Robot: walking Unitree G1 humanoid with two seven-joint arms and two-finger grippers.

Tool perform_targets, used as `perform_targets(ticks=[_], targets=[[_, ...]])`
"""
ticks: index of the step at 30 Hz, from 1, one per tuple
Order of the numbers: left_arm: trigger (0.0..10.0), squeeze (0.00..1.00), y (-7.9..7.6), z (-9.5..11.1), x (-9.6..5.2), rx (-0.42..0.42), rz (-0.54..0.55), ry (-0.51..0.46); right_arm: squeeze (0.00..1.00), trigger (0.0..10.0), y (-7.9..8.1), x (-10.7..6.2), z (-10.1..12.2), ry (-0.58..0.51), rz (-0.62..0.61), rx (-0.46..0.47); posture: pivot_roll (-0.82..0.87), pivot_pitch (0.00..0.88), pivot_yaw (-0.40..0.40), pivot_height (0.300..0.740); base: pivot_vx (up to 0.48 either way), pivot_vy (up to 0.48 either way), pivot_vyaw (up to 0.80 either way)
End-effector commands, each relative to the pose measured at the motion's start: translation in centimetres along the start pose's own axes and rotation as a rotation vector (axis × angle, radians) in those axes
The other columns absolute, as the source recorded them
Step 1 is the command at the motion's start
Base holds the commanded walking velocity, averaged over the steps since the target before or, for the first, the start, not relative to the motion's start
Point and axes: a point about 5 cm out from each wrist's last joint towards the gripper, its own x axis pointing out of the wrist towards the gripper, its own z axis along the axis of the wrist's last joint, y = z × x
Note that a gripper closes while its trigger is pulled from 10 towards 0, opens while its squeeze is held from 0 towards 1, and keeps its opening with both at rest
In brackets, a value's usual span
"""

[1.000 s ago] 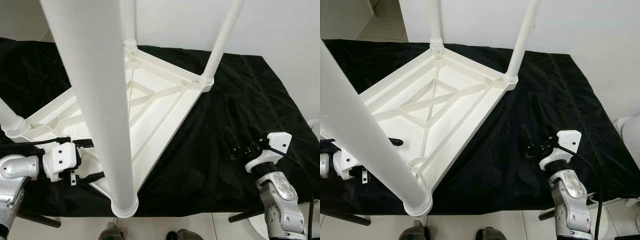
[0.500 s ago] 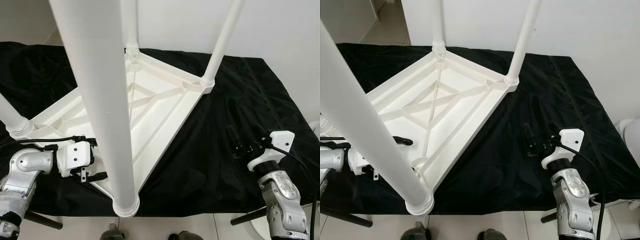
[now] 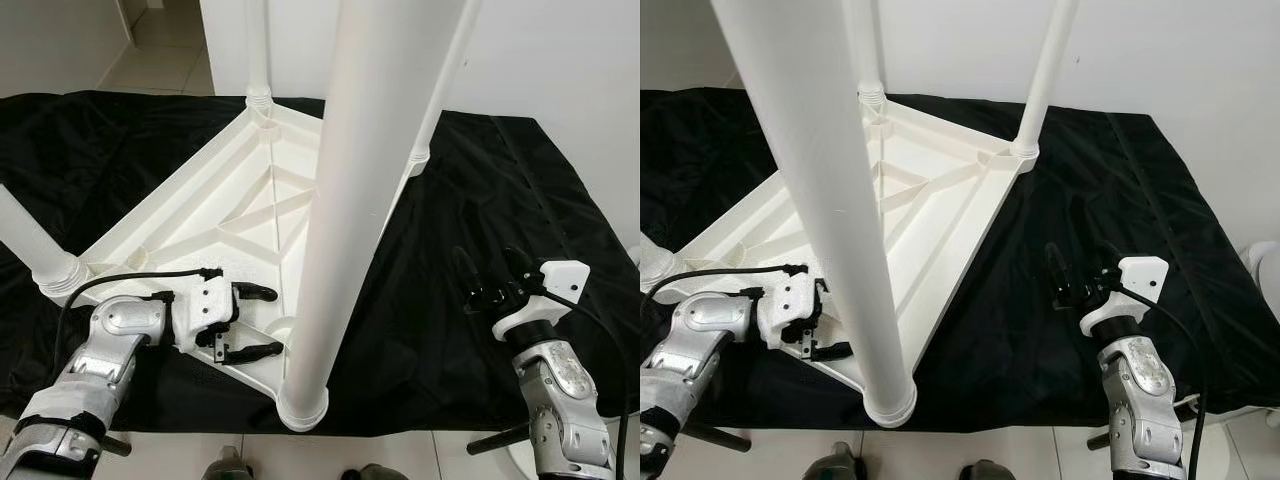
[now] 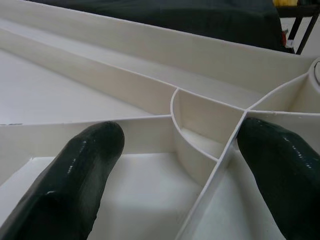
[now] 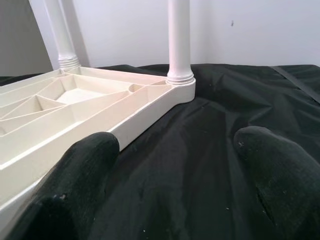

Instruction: Building children table

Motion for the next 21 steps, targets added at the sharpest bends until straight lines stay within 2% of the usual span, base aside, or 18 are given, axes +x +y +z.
perform_targets(ticks=[1,4,8,14,16,18,21], targets=[[10.0,0.0,0.5,-0.3,0.8,-0.032,0.119,0.022,0.0,10.0,-0.1,-0.2,0.0,0.004,-0.006,0.0,0.03,0.048,-0.027,0.74,0.0,0.0,0.0],[10.0,0.0,0.9,0.0,1.6,-0.031,0.15,0.016,0.0,10.0,0.1,-0.3,0.0,0.001,-0.01,0.004,0.03,0.041,-0.018,0.74,0.0,0.0,0.0],[10.0,0.0,1.5,0.8,2.9,-0.082,0.217,-0.029,0.0,10.0,0.3,-0.2,0.0,-0.008,-0.012,0.014,0.03,0.038,-0.014,0.74,0.0,0.0,0.0],[10.0,0.0,1.7,1.6,3.9,-0.09,0.284,-0.063,0.0,10.0,0.7,-0.3,0.1,-0.018,0.0,0.023,0.02,0.041,-0.005,0.74,0.0,0.0,0.0],[10.0,0.0,1.8,1.7,4.1,-0.09,0.316,-0.068,0.0,10.0,0.9,-0.4,0.2,-0.018,0.016,0.022,0.02,0.044,-0.002,0.74,0.0,0.0,0.0],[10.0,0.0,2.3,1.8,4.8,-0.102,0.399,-0.066,0.0,10.0,1.8,-1.5,0.1,0.013,0.105,0.021,0.01,0.054,0.005,0.74,0.0,0.0,0.0],[10.0,0.0,2.5,1.9,5.1,-0.112,0.426,-0.065,0.0,10.0,2.1,-2.0,-0.1,0.037,0.146,0.011,0.0,0.057,0.006,0.74,0.0,0.0,0.0]])
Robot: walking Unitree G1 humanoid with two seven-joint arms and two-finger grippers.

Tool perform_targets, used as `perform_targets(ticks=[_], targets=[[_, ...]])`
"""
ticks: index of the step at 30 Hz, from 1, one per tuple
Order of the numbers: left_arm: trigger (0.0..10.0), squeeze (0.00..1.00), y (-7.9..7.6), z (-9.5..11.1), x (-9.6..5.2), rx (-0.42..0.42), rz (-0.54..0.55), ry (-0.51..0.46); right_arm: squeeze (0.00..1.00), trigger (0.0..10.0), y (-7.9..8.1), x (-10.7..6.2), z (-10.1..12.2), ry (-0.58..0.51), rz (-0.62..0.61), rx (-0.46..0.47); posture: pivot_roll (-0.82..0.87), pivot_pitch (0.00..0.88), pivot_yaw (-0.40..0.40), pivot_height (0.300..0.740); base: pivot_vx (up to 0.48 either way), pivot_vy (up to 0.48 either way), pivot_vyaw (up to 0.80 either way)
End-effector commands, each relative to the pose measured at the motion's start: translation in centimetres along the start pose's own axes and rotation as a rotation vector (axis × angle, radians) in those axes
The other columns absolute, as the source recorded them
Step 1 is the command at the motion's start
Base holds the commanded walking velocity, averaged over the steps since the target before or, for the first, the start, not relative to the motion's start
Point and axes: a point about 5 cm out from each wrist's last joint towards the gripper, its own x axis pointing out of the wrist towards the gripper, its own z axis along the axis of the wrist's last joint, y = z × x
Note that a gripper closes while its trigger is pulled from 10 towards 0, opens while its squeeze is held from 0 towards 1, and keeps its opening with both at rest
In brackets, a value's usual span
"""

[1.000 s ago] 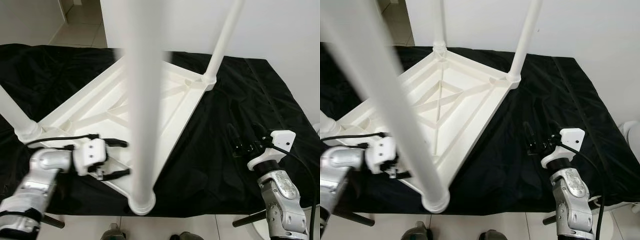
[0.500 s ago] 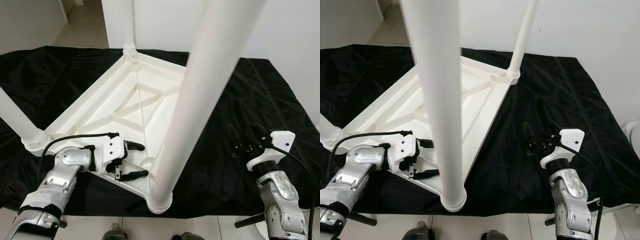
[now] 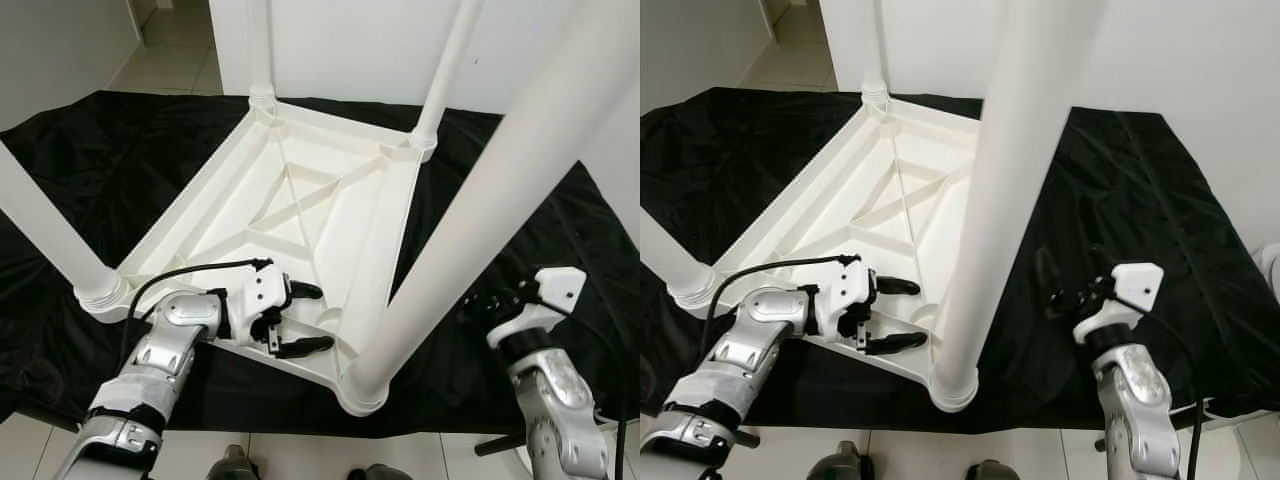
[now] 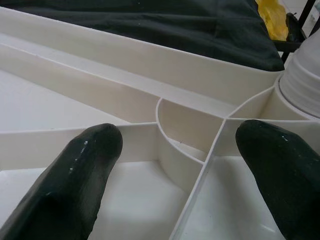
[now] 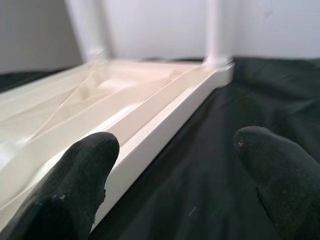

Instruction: Building children table

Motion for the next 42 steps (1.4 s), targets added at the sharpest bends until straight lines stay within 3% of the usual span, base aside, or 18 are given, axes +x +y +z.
perform_targets(ticks=[1,7,12,15,18,24,30,37,42], targets=[[10.0,0.0,2.5,0.4,-0.1,0.005,0.47,0.002,0.0,10.0,0.1,-0.3,0.2,0.012,0.037,-0.008,0.0,0.059,0.006,0.74,0.0,0.0,0.0],[10.0,0.0,3.4,0.8,0.6,-0.019,0.521,-0.018,0.0,10.0,1.7,-2.7,0.4,0.087,0.226,0.007,-0.02,0.069,0.003,0.74,0.0,0.0,0.0],[10.0,0.0,3.5,0.9,0.3,-0.001,0.518,-0.006,0.0,10.0,1.8,-3.4,0.6,0.114,0.286,-0.001,-0.02,0.07,0.006,0.74,0.0,0.0,0.0],[10.0,0.0,3.8,0.9,-0.1,0.004,0.52,0.002,0.0,10.0,2.1,-4.5,0.9,0.156,0.384,-0.005,-0.02,0.068,0.003,0.74,0.0,0.0,0.0],[10.0,0.0,4.0,1.0,-0.3,0.015,0.513,0.009,0.0,10.0,2.7,-6.6,1.1,0.253,0.572,0.001,-0.03,0.066,0.004,0.74,0.0,0.0,0.0],[10.0,0.0,3.9,1.1,-0.3,0.028,0.505,0.007,0.0,10.0,3.0,-7.7,1.7,0.31,0.705,0.016,-0.02,0.063,0.002,0.74,0.0,0.0,0.0],[10.0,0.0,3.8,1.1,-0.4,0.048,0.502,0.008,0.0,10.0,3.1,-6.8,2.4,0.273,0.719,0.004,-0.02,0.059,0.004,0.74,0.0,0.0,0.0],[10.0,0.0,3.7,1.1,-0.4,0.037,0.497,0.008,0.0,10.0,3.4,-4.2,2.5,0.189,0.681,-0.065,-0.01,0.055,0.003,0.74,0.0,0.0,0.0],[10.0,0.0,3.6,1.3,-0.5,0.036,0.497,0.001,0.0,10.0,5.1,-2.4,1.8,0.125,0.683,-0.043,0.01,0.051,-0.001,0.74,0.0,0.0,0.0]])
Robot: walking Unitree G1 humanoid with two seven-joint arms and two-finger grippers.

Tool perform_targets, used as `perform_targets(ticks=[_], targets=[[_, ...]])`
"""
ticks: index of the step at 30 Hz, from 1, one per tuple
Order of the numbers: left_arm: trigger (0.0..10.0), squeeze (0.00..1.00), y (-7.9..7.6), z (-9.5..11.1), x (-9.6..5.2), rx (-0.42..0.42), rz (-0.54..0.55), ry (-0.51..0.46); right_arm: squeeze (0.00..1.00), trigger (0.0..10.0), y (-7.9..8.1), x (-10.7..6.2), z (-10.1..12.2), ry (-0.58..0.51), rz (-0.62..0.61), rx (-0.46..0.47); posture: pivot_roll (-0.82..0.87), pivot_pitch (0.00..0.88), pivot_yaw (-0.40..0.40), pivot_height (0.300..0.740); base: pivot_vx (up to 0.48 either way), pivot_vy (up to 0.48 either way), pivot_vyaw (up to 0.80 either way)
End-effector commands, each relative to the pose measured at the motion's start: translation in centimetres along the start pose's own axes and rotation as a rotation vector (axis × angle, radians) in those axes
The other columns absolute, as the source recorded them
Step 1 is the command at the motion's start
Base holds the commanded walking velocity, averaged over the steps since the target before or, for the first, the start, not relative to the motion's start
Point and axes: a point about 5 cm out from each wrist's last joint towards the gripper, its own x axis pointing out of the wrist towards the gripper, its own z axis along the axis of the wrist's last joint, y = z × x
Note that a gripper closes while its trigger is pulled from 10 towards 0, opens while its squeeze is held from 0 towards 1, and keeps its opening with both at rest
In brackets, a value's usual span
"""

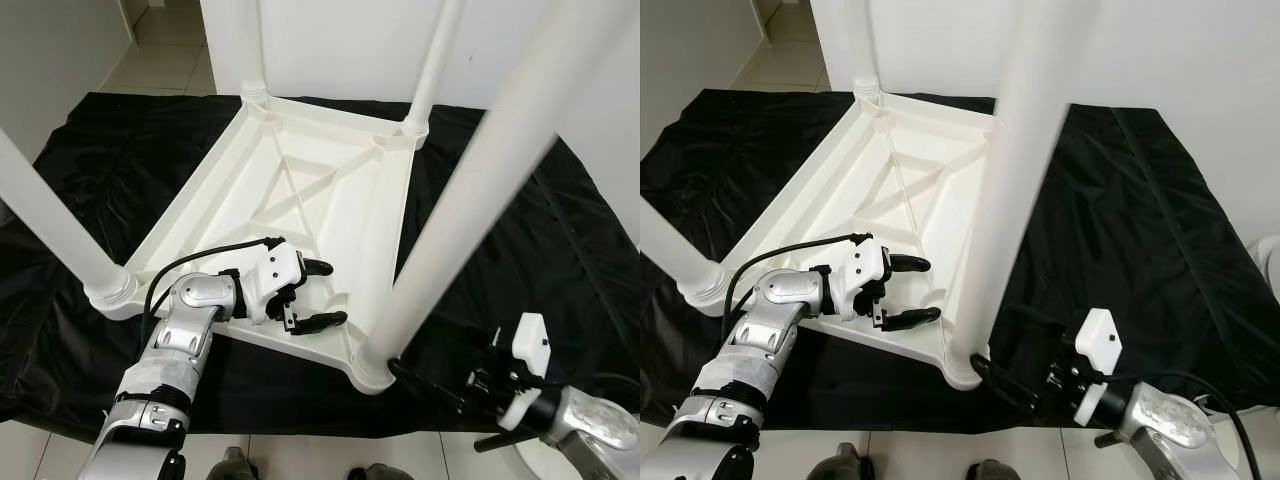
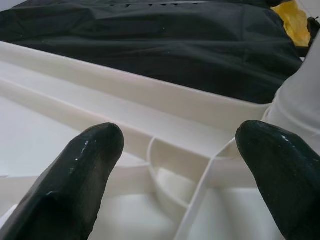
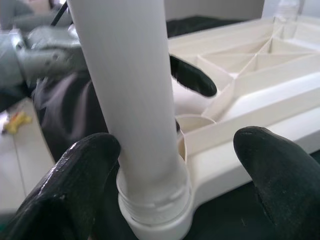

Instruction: Building children table

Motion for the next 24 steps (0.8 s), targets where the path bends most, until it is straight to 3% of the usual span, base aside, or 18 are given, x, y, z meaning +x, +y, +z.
perform_targets(ticks=[1,3,7,12,14,19,21,24], targets=[[10.0,0.0,1.7,-0.4,-0.5,-0.019,0.405,0.02,0.0,10.0,0.1,0.6,0.0,-0.013,-0.002,-0.012,0.01,0.051,-0.001,0.74,0.0,0.0,0.0],[10.0,0.0,1.8,-0.4,-1.0,-0.031,0.416,0.017,0.0,10.0,0.3,1.7,-0.7,-0.019,0.005,-0.005,0.01,0.053,0.001,0.74,0.0,0.0,0.0],[10.0,0.0,1.9,-0.3,-1.4,-0.037,0.416,0.006,0.0,10.0,0.0,1.9,-1.0,-0.018,-0.013,-0.002,0.02,0.053,0.001,0.74,0.0,0.0,0.0],[10.0,0.0,1.3,-1.0,-4.8,-0.193,0.316,-0.054,0.0,10.0,-1.2,0.5,-1.2,0.015,-0.069,-0.018,0.02,0.048,-0.001,0.74,0.0,0.0,0.0],[10.0,0.0,1.2,-1.2,-5.1,-0.209,0.305,-0.057,0.0,10.0,-1.3,0.3,-1.2,0.017,-0.071,-0.02,0.02,0.048,-0.001,0.74,0.0,0.0,0.0],[10.0,0.0,-0.6,-1.8,-6.7,-0.238,0.209,-0.034,0.0,10.0,-0.6,1.7,-0.9,-0.037,-0.051,-0.005,0.03,0.041,-0.01,0.74,0.0,0.0,0.0],[10.0,0.0,-0.6,-1.8,-6.7,-0.238,0.209,-0.034,0.0,10.0,-0.6,1.7,-0.9,-0.037,-0.051,-0.005,0.03,0.041,-0.01,0.74,0.0,0.0,0.0],[10.0,0.0,-2.3,-1.9,-6.7,-0.275,0.14,-0.023,0.0,10.0,-0.2,3.3,-1.0,-0.073,-0.042,-0.002,0.05,0.036,-0.028,0.74,0.0,0.0,0.0]])
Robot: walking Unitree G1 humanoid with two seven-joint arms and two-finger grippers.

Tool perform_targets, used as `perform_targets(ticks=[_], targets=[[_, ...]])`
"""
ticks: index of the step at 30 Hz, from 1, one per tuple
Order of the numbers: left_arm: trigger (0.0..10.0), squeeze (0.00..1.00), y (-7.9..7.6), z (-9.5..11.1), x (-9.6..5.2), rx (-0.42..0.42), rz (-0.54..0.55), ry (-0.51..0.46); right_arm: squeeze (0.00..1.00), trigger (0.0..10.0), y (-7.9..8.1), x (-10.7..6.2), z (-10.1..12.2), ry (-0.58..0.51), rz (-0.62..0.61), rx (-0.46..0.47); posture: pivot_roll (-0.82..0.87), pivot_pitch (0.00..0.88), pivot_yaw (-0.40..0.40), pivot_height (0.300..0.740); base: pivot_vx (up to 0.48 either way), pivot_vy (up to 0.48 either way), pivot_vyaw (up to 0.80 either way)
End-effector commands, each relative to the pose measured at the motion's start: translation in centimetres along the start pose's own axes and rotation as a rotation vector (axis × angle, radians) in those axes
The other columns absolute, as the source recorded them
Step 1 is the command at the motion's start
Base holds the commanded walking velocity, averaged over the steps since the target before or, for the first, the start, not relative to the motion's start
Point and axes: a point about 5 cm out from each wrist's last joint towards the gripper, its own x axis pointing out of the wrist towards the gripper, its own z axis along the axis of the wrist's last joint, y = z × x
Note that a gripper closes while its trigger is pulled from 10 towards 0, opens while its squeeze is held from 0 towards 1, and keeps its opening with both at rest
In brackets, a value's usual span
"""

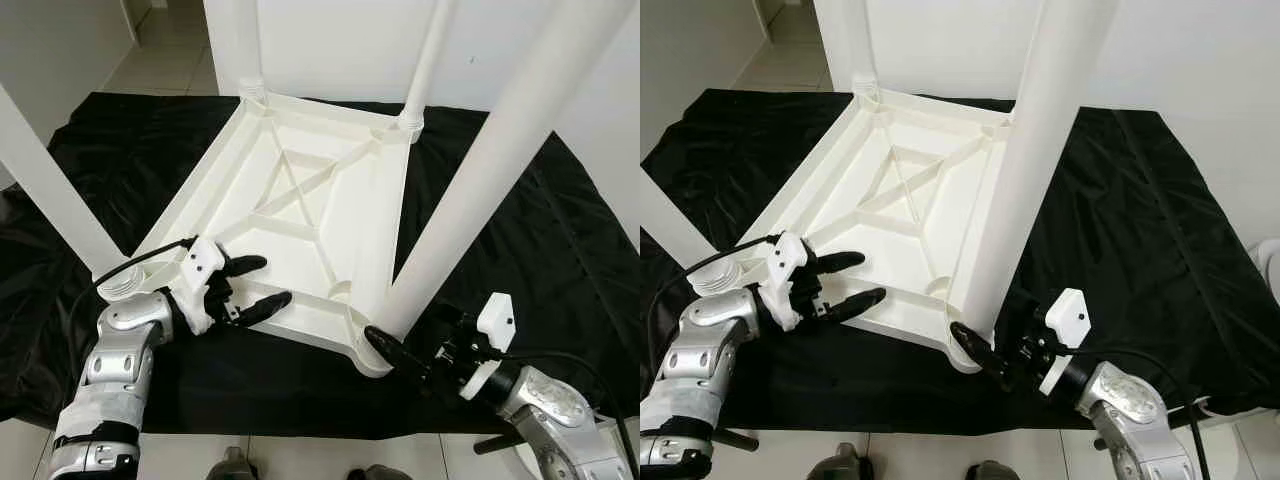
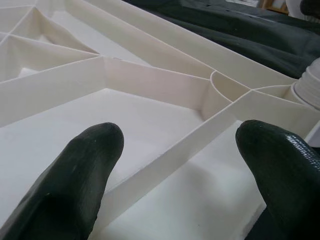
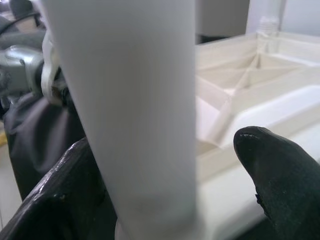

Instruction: Building children table

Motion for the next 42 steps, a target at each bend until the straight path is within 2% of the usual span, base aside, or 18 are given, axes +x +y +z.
perform_targets(ticks=[1,2,3,4,5,10,13,14,15,18,20,21,22,30,32,34,38,42], targets=[[10.0,0.0,-1.4,-0.2,0.2,-0.026,-0.132,0.009,0.0,10.0,0.1,0.6,-0.3,-0.002,0.0,-0.007,0.05,0.036,-0.028,0.74,0.0,0.0,0.0],[10.0,0.0,-1.4,-0.2,0.2,-0.026,-0.132,0.009,0.0,10.0,0.1,0.6,-0.3,-0.002,0.0,-0.007,0.05,0.036,-0.028,0.74,0.0,0.0,0.0],[10.0,0.0,-2.3,0.0,0.4,-0.033,-0.146,-0.001,0.0,10.0,0.0,1.2,-0.5,-0.009,-0.001,-0.004,0.06,0.035,-0.034,0.74,0.0,0.0,0.0],[10.0,0.0,-2.3,0.0,0.4,-0.033,-0.146,-0.001,0.0,10.0,0.0,1.2,-0.5,-0.009,-0.001,-0.004,0.06,0.035,-0.034,0.74,0.0,0.0,0.0],[10.0,0.0,-3.0,0.2,0.7,-0.024,-0.15,-0.008,0.0,10.0,-0.4,1.4,-0.7,-0.01,-0.018,-0.004,0.06,0.035,-0.037,0.74,0.0,0.0,0.0],[10.0,0.0,-3.5,0.6,0.9,-0.018,-0.149,-0.02,0.0,10.0,-0.9,1.3,-0.8,-0.004,-0.034,-0.003,0.06,0.034,-0.04,0.74,0.0,0.0,0.0],[10.0,0.0,-4.2,1.2,1.8,-0.036,-0.128,-0.05,0.0,10.0,-2.1,-0.2,-1.1,0.025,-0.093,-0.013,0.05,0.035,-0.043,0.74,0.0,0.0,0.0],[10.0,0.0,-4.2,1.2,1.8,-0.036,-0.128,-0.05,0.0,10.0,-2.1,-0.2,-1.1,0.025,-0.093,-0.013,0.05,0.035,-0.043,0.74,0.0,0.0,0.0],[10.0,0.0,-4.9,1.5,2.8,-0.056,-0.132,-0.067,0.0,10.0,-2.8,-1.3,-0.9,0.035,-0.146,-0.021,0.03,0.032,-0.047,0.74,0.0,0.0,0.0],[10.0,0.0,-4.9,1.5,2.8,-0.056,-0.132,-0.067,0.0,10.0,-2.8,-1.3,-0.9,0.035,-0.146,-0.021,0.03,0.032,-0.047,0.74,0.0,0.0,0.0],[10.0,0.0,-6.1,2.3,4.9,-0.048,-0.16,-0.077,0.0,10.0,-3.9,-2.9,-0.6,0.044,-0.23,-0.038,0.01,0.026,-0.036,0.74,0.0,0.0,0.0],[10.0,0.0,-6.1,2.3,4.9,-0.048,-0.16,-0.077,0.0,10.0,-3.9,-2.9,-0.6,0.044,-0.23,-0.038,0.01,0.026,-0.036,0.74,0.0,0.0,0.0],[10.0,0.0,-6.6,2.6,5.7,-0.058,-0.179,-0.072,0.0,10.0,-4.2,-3.3,-0.4,0.045,-0.26,-0.051,0.01,0.024,-0.032,0.74,0.0,0.0,0.0],[10.0,0.0,-7.0,3.3,6.9,-0.047,-0.189,-0.081,0.0,10.0,-4.8,-4.2,-0.4,0.049,-0.323,-0.069,-0.01,0.012,-0.018,0.74,0.0,0.0,0.0],[10.0,0.0,-7.4,4.1,7.8,-0.065,-0.199,-0.102,0.0,10.0,-5.7,-5.1,-0.6,0.047,-0.407,-0.07,-0.03,0.001,-0.011,0.74,0.0,0.0,0.0],[10.0,0.0,-7.4,4.1,7.8,-0.065,-0.199,-0.102,0.0,10.0,-5.7,-5.1,-0.6,0.047,-0.407,-0.07,-0.03,0.001,-0.011,0.74,0.0,0.0,0.0],[10.0,0.0,-7.8,4.7,8.5,-0.075,-0.216,-0.129,0.0,10.0,-7.2,-5.6,-0.6,0.022,-0.506,-0.082,-0.03,0.0,-0.009,0.74,0.0,0.0,0.0],[10.0,0.0,-7.9,4.8,8.6,-0.071,-0.221,-0.129,0.0,10.0,-7.7,-5.6,-0.5,0.003,-0.53,-0.072,-0.03,0.0,-0.011,0.74,0.0,0.0,0.0]])
